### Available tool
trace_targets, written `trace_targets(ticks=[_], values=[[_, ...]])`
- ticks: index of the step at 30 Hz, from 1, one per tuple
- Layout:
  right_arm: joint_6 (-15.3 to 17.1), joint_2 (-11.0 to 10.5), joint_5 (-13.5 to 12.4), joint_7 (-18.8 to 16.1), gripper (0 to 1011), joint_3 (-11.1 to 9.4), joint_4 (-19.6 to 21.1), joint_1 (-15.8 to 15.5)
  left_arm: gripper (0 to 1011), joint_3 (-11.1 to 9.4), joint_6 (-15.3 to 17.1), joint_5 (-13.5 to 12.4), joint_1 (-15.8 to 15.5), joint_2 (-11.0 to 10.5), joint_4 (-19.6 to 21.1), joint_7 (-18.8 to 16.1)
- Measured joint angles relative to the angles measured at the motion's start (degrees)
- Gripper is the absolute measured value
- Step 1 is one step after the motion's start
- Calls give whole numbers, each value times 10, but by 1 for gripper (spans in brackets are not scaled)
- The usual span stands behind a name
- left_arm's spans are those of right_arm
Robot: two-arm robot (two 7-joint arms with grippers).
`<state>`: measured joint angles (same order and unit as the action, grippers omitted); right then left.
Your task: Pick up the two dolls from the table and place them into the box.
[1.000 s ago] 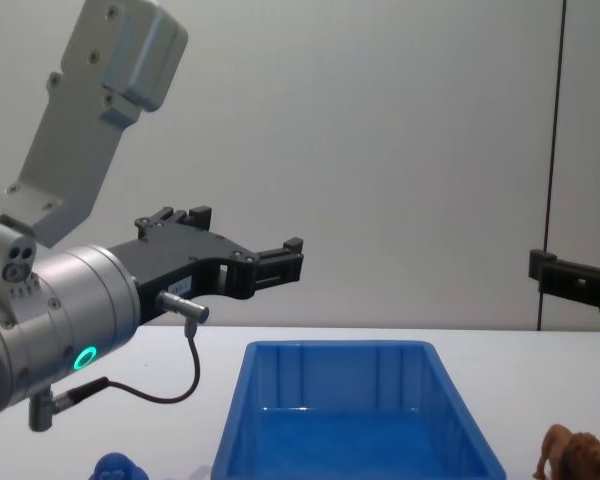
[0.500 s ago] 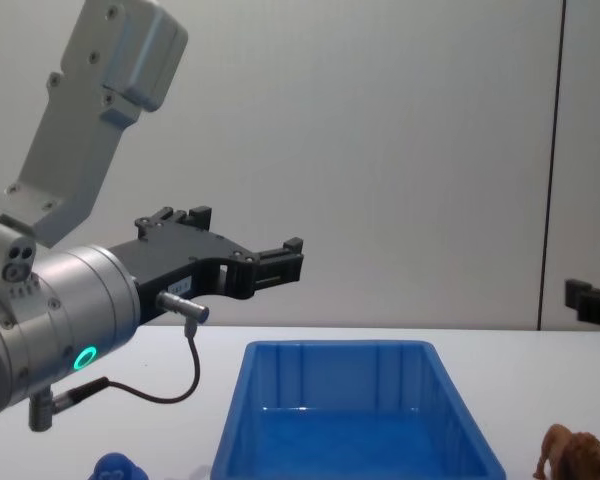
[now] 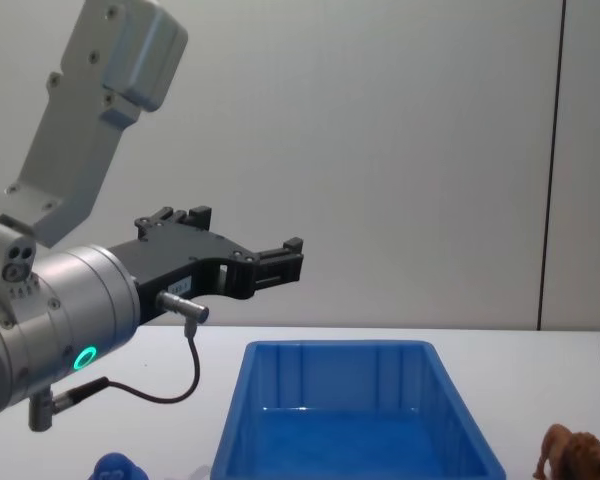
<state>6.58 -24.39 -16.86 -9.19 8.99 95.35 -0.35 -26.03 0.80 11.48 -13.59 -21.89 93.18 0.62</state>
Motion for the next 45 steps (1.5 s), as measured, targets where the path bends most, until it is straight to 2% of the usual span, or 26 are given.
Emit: trace_targets(ticks=[18, 37, 41, 45], values=[[40, -5, 34, -9, 1001, 2, -34, -2, 1001, 0, 0, 0, 0, 0, 0, 0], [103, 9, 46, -6, 998, 10, -63, 12, 1001, 0, 0, 0, 0, 0, 0, 0], [118, 13, 48, -3, 941, 12, -71, 16, 1001, 0, 0, 0, 0, 0, 0, 0], [128, 16, 48, -1, 832, 13, -75, 19, 1001, 0, 0, 0, 0, 0, 0, 0]])
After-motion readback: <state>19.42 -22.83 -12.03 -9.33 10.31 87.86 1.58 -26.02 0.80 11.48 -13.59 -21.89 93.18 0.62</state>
